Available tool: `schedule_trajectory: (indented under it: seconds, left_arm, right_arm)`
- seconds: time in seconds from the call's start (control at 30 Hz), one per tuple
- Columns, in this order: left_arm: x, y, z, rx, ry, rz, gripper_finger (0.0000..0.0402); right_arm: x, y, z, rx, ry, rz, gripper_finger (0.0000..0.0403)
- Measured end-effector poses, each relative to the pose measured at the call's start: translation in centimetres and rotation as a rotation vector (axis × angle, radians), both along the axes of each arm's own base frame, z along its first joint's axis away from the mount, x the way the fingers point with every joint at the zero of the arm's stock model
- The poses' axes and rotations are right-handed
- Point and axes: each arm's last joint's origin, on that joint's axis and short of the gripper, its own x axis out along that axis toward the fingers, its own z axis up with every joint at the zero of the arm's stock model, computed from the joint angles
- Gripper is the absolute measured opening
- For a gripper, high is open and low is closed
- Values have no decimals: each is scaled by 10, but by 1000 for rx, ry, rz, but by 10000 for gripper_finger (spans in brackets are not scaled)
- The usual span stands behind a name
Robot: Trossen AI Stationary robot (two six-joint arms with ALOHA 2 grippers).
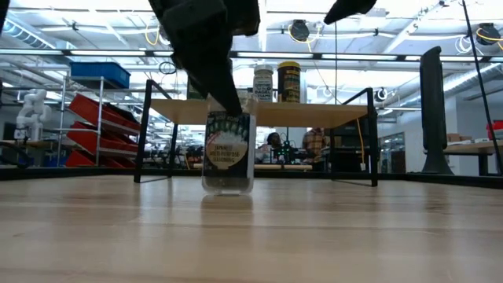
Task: Shelf spices
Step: Put the brown seasoning bottle on the shelf
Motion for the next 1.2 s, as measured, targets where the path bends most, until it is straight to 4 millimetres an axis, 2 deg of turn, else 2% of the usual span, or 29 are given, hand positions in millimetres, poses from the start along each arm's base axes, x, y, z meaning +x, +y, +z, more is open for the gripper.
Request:
schedule_trajectory:
  seconds: [0.13,0.27,0.53,0.7,0.83,1.03,1.2]
  left_arm:
    - [1,0,16,-2,-23,-7,286]
    - [0,0,30,12,4,-21,287]
    - [-1,0,71,15,-1,-27,289]
    - [2,-1,97,23,-79,-62,289]
    - [4,-1,112,28,-126,-81,290]
    - [6,1,119,33,-159,-85,290]
    - [6,1,119,38,-160,-89,290]
  right_arm:
    - [6,2,-2,-11,-70,28,329]
    - [12,3,-15,-25,-111,54,329]
    - [18,2,-46,-19,-175,54,329]
    - [23,-1,-52,70,-251,98,329]
    - [24,-4,-55,128,-242,100,333]
    - [26,-3,-59,159,-226,88,353]
    - [39,0,-67,171,-244,107,371]
